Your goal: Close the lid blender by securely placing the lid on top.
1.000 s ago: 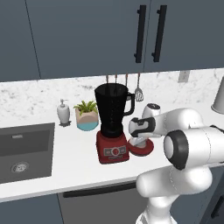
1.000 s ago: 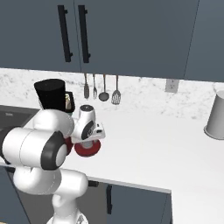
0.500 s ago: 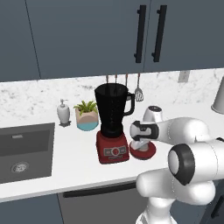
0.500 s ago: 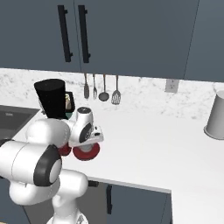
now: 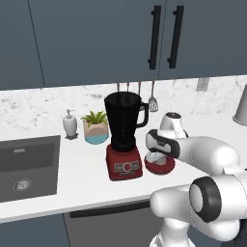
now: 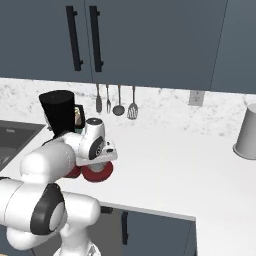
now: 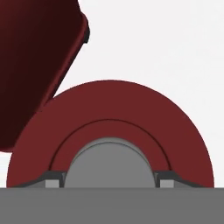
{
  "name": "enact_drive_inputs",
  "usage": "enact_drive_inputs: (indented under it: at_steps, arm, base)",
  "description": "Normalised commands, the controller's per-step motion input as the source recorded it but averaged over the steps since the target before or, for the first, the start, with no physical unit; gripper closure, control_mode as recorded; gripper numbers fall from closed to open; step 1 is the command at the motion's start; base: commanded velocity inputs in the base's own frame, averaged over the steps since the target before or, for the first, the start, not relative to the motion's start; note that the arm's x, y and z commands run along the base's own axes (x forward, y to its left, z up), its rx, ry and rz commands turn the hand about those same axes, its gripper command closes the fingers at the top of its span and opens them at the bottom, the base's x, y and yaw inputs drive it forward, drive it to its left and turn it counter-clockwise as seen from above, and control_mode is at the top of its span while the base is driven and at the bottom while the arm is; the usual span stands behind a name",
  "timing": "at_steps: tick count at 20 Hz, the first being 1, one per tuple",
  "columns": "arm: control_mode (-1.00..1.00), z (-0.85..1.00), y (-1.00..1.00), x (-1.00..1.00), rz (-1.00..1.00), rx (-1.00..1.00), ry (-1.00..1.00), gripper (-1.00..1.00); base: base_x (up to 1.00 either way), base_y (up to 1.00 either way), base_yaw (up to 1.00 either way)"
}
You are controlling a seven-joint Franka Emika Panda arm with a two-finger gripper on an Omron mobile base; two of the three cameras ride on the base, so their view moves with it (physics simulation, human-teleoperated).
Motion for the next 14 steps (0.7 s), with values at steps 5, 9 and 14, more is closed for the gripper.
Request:
enact_drive_inputs:
  at_steps: [5, 9, 14]
  arm:
    - [-1.00, 0.87, -0.08, -0.06, -0.08, 0.00, 0.00, 1.00]
    - [-1.00, 0.94, -0.08, -0.09, -0.11, 0.00, 0.00, 1.00]
    - [-1.00, 0.89, -0.18, -0.17, -0.14, 0.00, 0.00, 1.00]
  base:
    - [0.00, 0.00, 0.00]
    - [0.00, 0.00, 0.00]
    - [0.00, 0.00, 0.00]
